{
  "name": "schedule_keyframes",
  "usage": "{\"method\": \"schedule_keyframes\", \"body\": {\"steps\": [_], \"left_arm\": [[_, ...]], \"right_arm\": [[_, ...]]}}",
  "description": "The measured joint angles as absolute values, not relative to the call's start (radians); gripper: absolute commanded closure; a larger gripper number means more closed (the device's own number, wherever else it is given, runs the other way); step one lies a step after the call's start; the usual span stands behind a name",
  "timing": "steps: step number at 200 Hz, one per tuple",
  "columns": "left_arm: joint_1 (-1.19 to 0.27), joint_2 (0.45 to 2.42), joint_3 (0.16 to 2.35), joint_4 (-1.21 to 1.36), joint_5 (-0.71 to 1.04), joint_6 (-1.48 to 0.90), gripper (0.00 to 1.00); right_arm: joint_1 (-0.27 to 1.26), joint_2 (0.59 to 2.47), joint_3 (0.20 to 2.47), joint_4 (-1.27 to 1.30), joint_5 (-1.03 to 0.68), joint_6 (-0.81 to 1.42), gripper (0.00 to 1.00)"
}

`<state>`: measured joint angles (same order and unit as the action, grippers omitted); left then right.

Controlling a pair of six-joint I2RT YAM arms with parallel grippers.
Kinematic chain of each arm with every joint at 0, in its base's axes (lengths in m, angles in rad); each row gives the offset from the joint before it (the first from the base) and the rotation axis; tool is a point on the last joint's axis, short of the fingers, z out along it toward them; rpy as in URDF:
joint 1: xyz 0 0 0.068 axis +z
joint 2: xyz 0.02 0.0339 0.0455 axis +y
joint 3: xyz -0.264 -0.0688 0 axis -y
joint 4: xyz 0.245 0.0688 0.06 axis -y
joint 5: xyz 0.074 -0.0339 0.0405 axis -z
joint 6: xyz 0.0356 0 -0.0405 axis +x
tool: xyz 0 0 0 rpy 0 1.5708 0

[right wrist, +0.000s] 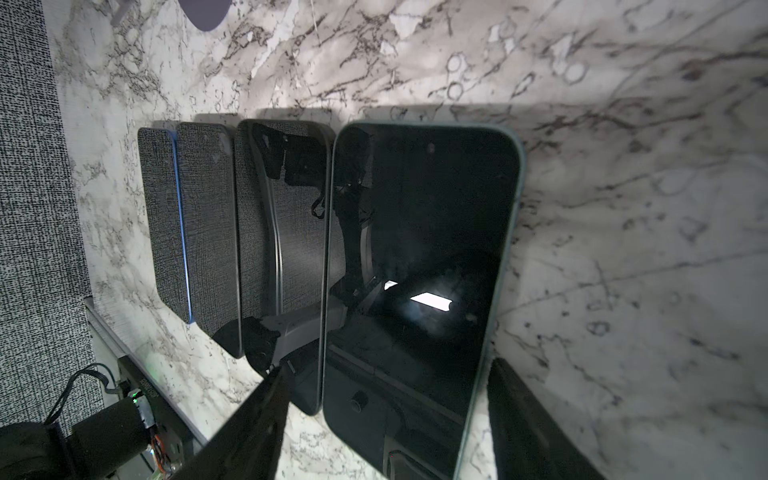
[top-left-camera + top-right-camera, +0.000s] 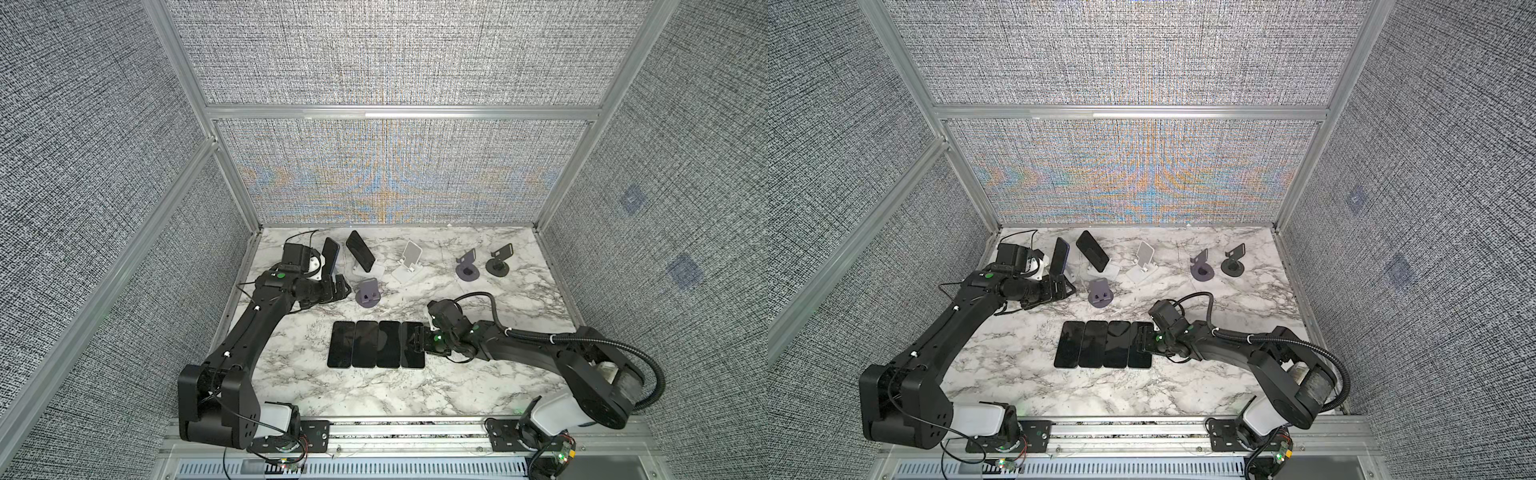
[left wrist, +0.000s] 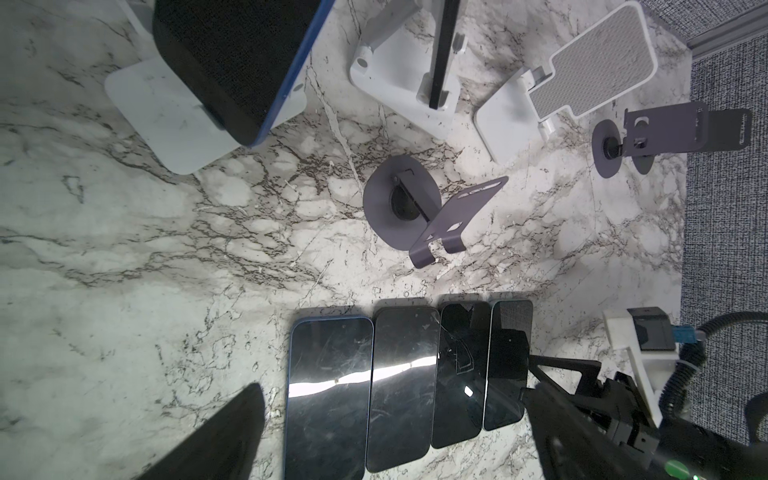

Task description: Remove the phone from the phone stand

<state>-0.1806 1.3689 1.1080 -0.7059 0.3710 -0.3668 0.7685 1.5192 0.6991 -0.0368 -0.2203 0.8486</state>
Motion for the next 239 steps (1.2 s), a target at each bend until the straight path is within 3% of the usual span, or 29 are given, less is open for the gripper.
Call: {"method": "schedule_keyframes", "body": {"steps": [114,239], "left_arm": [[-0.180,1.369,1.109,-0.712,0.364,-0.364,0.01],[-0.152,1.317,1.148,-0.711,0.293,-0.357,0.03]], "right_arm": [[0.745,1.509,0.678,-0.007,-0.252,0.866,0.33],[0.654,1.334,0.661,-0.123,-0.210,0.783,0.34]]}}
